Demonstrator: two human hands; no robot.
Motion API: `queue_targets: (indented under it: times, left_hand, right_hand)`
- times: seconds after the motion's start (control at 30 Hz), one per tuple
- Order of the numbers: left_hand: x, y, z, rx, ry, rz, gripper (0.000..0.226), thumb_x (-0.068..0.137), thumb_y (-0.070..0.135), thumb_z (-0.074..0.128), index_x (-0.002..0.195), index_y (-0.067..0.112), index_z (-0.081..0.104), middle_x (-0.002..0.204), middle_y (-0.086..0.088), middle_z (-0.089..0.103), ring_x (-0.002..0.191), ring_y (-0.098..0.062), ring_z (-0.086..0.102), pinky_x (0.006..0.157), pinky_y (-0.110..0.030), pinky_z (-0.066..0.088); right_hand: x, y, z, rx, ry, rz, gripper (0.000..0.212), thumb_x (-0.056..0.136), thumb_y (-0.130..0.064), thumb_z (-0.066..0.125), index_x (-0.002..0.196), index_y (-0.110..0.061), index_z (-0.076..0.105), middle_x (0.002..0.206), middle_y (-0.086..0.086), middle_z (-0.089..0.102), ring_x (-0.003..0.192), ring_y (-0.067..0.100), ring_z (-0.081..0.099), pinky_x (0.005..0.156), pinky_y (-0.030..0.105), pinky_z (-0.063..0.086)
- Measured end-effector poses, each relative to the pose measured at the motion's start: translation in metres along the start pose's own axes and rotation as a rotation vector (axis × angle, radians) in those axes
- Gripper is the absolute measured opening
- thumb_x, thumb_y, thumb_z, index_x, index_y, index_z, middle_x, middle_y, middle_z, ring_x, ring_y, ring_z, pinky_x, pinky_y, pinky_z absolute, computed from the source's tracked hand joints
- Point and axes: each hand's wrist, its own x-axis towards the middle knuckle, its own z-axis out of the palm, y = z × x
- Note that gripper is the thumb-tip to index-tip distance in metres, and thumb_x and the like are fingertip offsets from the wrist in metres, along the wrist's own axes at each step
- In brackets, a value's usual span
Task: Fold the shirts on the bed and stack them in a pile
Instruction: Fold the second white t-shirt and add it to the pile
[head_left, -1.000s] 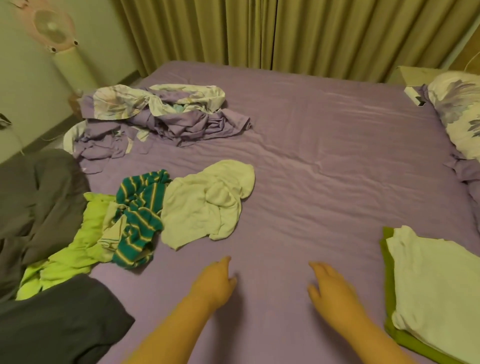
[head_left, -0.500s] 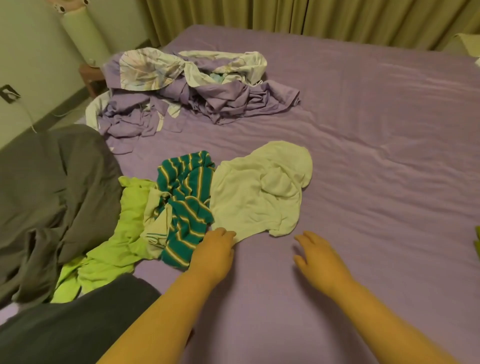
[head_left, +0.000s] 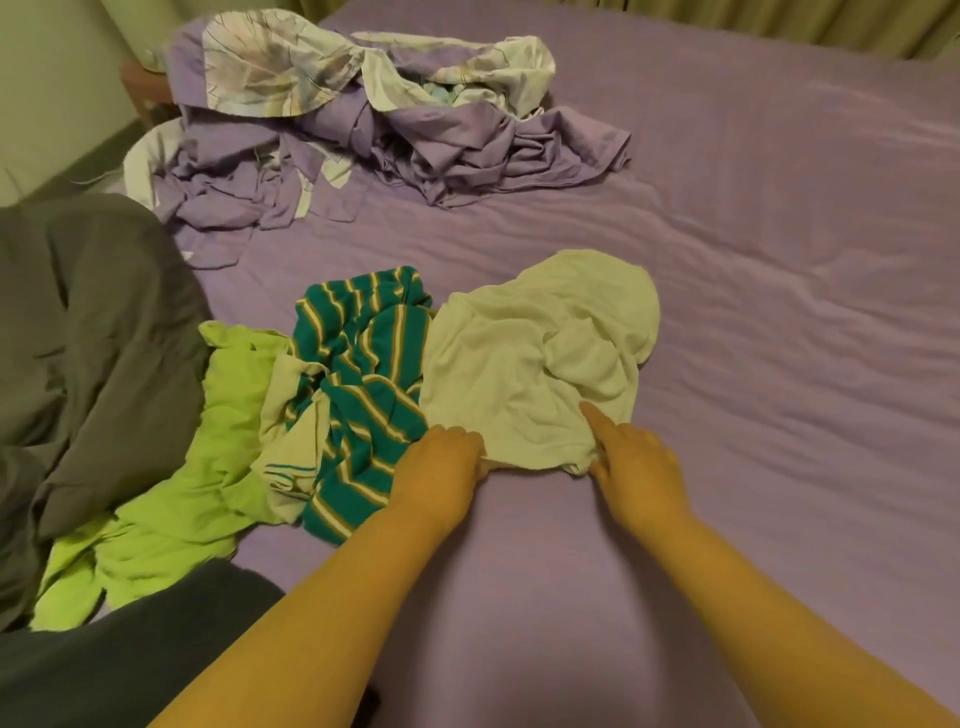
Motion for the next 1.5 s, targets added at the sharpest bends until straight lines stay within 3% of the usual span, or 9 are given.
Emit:
queue_targets:
  times: [0.2,0.27,0.33,0.47,0.63,0.9,1.03,1.23,1.5]
  left_hand:
    - [-0.004,0.034,-0.064,-0.650,0.018,-0.067,0.016,0.096,0.030,0.051,0.096,0.015,0.059,0.072,0.010,0.052,0.067,-0.006,0.047,0.059,-0.018,0.036]
    - [-0.008,0.054,-0.096,-0.751,0.032,-0.046,0.021,0.097,0.028,0.048,0.094,0.010,0.059,0.075,0.007,0.054,0.069,-0.008,0.048,0.062,-0.019,0.038]
    - [-0.015,0.077,-0.131,-0.772,0.033,-0.014,0.029,0.099,0.029,0.044,0.088,0.004,0.055,0.072,0.004,0.050,0.068,-0.010,0.045,0.064,-0.024,0.036]
    - [-0.046,0.130,-0.205,-0.770,0.003,0.031,0.036,0.099,0.036,0.042,0.083,0.004,0.051,0.076,0.000,0.046,0.069,-0.012,0.042,0.063,-0.025,0.033]
    - [-0.105,0.200,-0.291,-0.626,-0.025,0.154,0.040,0.083,0.050,0.063,0.082,0.012,0.049,0.079,0.003,0.045,0.069,-0.011,0.042,0.062,-0.028,0.033]
    - [-0.210,0.301,-0.376,-0.513,-0.030,0.220,0.026,0.079,0.021,0.064,0.082,0.014,0.039,0.078,-0.002,0.041,0.064,-0.015,0.038,0.059,-0.030,0.032]
    - [-0.258,0.339,-0.403,-0.600,-0.048,0.222,0.022,0.080,0.014,0.057,0.100,0.015,0.048,0.078,-0.002,0.049,0.059,-0.014,0.044,0.054,-0.029,0.038]
    - [-0.310,0.367,-0.432,-0.959,-0.092,0.401,0.048,0.082,0.009,0.071,0.121,0.029,0.052,0.110,-0.009,0.063,0.097,-0.023,0.065,0.088,-0.039,0.053]
    - [-0.332,0.408,-0.443,-1.258,-0.085,0.482,0.026,0.083,0.008,0.070,0.093,0.018,0.048,0.076,-0.009,0.054,0.064,-0.019,0.057,0.051,-0.027,0.040]
  right_hand:
    - [-0.027,0.011,-0.054,0.199,-0.114,-0.136,0.042,0.096,-0.023,0.041,0.136,-0.034,0.042,0.119,0.004,0.051,0.107,0.027,0.050,0.079,0.029,0.041]
    - [-0.042,0.016,-0.093,0.303,-0.050,-0.135,0.015,0.092,-0.022,0.050,0.094,-0.036,0.055,0.096,0.000,0.056,0.085,0.021,0.054,0.061,0.018,0.035]
    - [-0.063,0.021,-0.135,0.416,0.004,-0.102,0.025,0.088,-0.021,0.061,0.072,-0.035,0.049,0.073,-0.005,0.053,0.067,0.015,0.050,0.057,0.016,0.038]
    - [-0.114,0.034,-0.223,0.625,0.014,-0.048,0.011,0.083,-0.020,0.069,0.080,-0.015,0.060,0.073,0.011,0.062,0.065,0.021,0.058,0.070,0.038,0.052]
    - [-0.189,0.051,-0.317,0.711,0.141,-0.114,0.017,0.081,-0.022,0.071,0.073,-0.018,0.057,0.061,-0.006,0.047,0.053,0.002,0.041,0.052,0.013,0.036]
    - [-0.323,0.078,-0.420,0.848,0.250,-0.202,0.025,0.081,-0.012,0.070,0.070,-0.005,0.048,0.076,0.005,0.062,0.071,0.011,0.055,0.065,0.023,0.044]
    - [-0.378,0.081,-0.459,0.887,0.309,-0.242,0.032,0.082,-0.011,0.068,0.067,-0.011,0.041,0.058,-0.009,0.038,0.059,0.009,0.034,0.054,0.022,0.028]
    - [-0.442,0.090,-0.497,1.072,0.330,-0.283,0.012,0.083,-0.008,0.067,0.093,-0.012,0.061,0.080,-0.003,0.065,0.074,0.010,0.060,0.064,0.018,0.048]
    - [-0.488,0.075,-0.525,1.105,0.350,-0.330,0.027,0.077,-0.018,0.075,0.101,-0.009,0.066,0.091,0.003,0.070,0.084,0.014,0.065,0.071,0.024,0.053]
